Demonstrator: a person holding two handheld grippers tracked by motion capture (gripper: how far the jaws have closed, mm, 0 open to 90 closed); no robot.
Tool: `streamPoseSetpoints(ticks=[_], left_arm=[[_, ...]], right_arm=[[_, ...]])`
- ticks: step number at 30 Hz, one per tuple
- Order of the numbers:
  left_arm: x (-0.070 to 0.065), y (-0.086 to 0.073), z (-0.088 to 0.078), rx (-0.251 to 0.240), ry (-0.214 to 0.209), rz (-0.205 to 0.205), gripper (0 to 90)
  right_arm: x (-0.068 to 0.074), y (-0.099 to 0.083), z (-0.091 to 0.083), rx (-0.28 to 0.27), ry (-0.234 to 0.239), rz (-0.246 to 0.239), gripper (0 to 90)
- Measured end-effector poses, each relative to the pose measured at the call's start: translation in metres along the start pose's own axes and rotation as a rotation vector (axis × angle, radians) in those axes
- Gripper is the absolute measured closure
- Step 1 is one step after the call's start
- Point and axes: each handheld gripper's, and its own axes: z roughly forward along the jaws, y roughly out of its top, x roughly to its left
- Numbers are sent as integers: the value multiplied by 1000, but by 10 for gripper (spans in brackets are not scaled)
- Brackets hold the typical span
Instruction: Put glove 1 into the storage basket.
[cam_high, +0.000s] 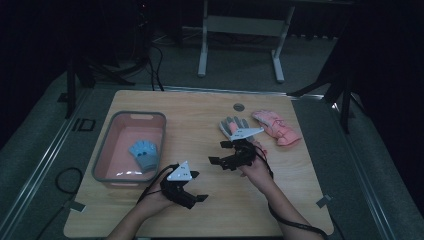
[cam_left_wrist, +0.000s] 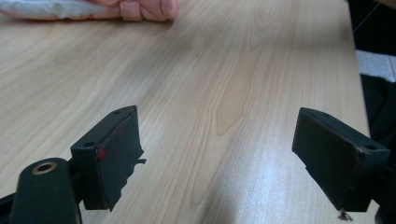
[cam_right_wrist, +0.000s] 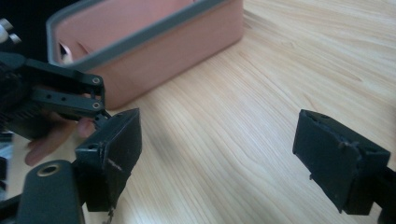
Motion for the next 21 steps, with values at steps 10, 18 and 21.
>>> streamPoseSetpoints(ticks=[10, 18, 21], left_arm=[[-5, -12, 17, 27, 5, 22, 157], [-6, -15, 19, 28, -1, 28, 157], [-6, -16, 19, 29, 2, 26, 157]], right_arm=[[-1, -25, -7, -4, 22, -4, 161], [-2, -31, -15, -17, 13, -18, 161], [-3, -31, -20, -17, -2, -19, 157]])
